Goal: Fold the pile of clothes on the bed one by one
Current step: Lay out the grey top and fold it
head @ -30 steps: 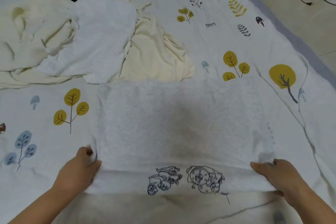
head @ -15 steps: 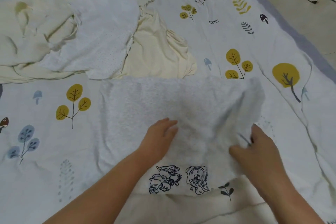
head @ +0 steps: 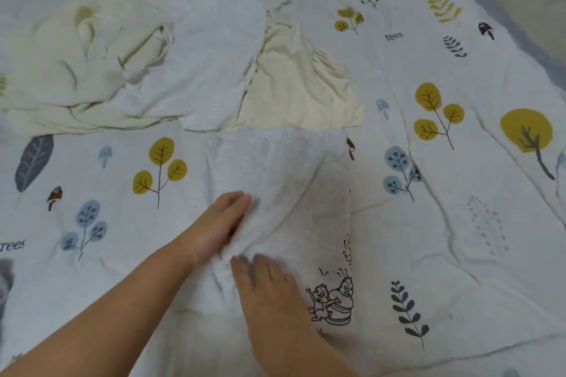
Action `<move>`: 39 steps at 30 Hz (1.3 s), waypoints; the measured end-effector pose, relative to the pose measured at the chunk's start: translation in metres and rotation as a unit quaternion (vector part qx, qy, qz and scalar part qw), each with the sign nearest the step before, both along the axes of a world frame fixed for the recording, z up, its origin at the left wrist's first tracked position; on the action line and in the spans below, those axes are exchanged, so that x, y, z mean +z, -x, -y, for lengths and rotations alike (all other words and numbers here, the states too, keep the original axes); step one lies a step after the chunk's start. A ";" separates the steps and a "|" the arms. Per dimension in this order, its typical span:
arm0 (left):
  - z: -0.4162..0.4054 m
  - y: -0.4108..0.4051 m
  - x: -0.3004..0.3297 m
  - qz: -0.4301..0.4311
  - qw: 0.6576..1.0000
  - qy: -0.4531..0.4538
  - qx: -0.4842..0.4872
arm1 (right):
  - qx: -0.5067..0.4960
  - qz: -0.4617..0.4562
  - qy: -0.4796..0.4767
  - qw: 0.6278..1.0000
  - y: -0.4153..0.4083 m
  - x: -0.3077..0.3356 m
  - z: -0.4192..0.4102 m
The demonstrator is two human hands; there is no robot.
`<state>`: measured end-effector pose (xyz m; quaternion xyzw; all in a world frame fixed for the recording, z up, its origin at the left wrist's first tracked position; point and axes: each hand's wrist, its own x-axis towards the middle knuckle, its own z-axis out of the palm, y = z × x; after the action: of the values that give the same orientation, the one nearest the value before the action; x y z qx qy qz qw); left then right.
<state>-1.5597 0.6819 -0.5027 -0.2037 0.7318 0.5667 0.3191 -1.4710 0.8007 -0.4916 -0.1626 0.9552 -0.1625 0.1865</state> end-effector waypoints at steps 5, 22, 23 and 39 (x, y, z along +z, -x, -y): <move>-0.026 0.008 -0.016 -0.245 0.931 0.194 -0.186 | -0.054 -0.090 0.006 0.995 -0.018 -0.028 -0.017; 0.032 0.039 -0.011 -0.098 0.956 0.093 0.260 | 0.046 -0.145 0.041 0.988 -0.009 -0.024 0.017; 0.035 0.038 -0.013 -0.067 0.955 0.124 0.261 | 0.052 -0.100 0.016 0.993 -0.011 -0.024 0.018; 0.039 -0.056 -0.031 -0.058 0.923 0.376 -0.062 | -0.182 0.003 -0.045 0.982 -0.010 -0.034 -0.042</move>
<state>-1.5035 0.6432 -0.5338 -0.2297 0.9195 0.2399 0.2103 -1.4611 0.8427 -0.5258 0.0233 0.9745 -0.1515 0.1640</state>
